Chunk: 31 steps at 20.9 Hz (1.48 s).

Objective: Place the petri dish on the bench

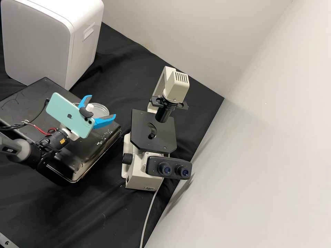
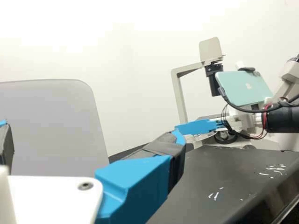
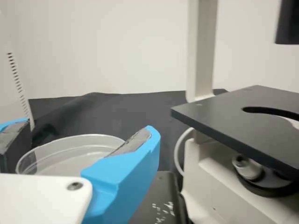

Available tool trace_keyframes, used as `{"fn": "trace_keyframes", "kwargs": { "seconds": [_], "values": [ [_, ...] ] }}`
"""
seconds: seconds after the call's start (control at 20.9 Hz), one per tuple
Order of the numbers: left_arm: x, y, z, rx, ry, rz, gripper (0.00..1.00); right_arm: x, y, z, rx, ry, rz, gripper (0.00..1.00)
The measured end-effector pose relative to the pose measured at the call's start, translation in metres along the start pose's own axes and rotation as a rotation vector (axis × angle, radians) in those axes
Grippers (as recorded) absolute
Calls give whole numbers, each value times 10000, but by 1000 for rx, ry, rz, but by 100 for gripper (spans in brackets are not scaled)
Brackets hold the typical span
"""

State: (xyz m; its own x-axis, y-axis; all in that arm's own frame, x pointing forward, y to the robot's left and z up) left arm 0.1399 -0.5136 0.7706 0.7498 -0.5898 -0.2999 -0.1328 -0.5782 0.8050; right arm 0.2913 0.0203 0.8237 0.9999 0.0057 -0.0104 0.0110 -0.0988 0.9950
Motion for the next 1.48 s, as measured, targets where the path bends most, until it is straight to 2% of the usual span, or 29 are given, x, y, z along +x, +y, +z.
{"fn": "trace_keyframes", "kwargs": {
  "seconds": [0.14,0.24,0.48,0.53,0.62,0.76,0.81,0.96,1.0,1.05,1.2,1.24,1.34,1.48],
  "values": [
    [0,0,0,0,0,0,100,-11,-70,-35,-21,15,-20,0],
    [0,0,0,0,0,0,100,-1,-120,-18,-35,14,-33,0],
    [0,0,0,0,0,0,100,-27,-252,115,-63,-25,-74,0],
    [0,0,0,0,0,0,100,-26,-266,138,-62,-31,-75,0],
    [0,0,0,0,0,0,100,-31,-275,159,-64,-23,-59,0],
    [-1,0,-3,0,2,0,100,-24,-297,185,-76,-17,-54,0],
    [-1,0,-3,0,2,0,100,-21,-303,194,-75,-19,-54,100],
    [-1,0,-3,-1,2,0,100,-18,-311,206,-78,-22,-55,100],
    [-1,0,-3,-4,2,0,100,-18,-311,206,-79,-22,-55,100],
    [-2,4,-2,-15,2,2,100,-18,-309,207,-80,-23,-53,100],
    [-11,29,4,-21,0,16,100,42,-287,240,-91,-47,-22,100],
    [-15,41,7,-39,-1,23,100,69,-291,260,-90,-57,-17,100],
    [-24,62,5,-60,2,34,100,87,-275,285,-84,-75,9,100],
    [-31,74,-13,-95,13,42,100,86,-265,277,-73,-76,32,100]
  ]
}}
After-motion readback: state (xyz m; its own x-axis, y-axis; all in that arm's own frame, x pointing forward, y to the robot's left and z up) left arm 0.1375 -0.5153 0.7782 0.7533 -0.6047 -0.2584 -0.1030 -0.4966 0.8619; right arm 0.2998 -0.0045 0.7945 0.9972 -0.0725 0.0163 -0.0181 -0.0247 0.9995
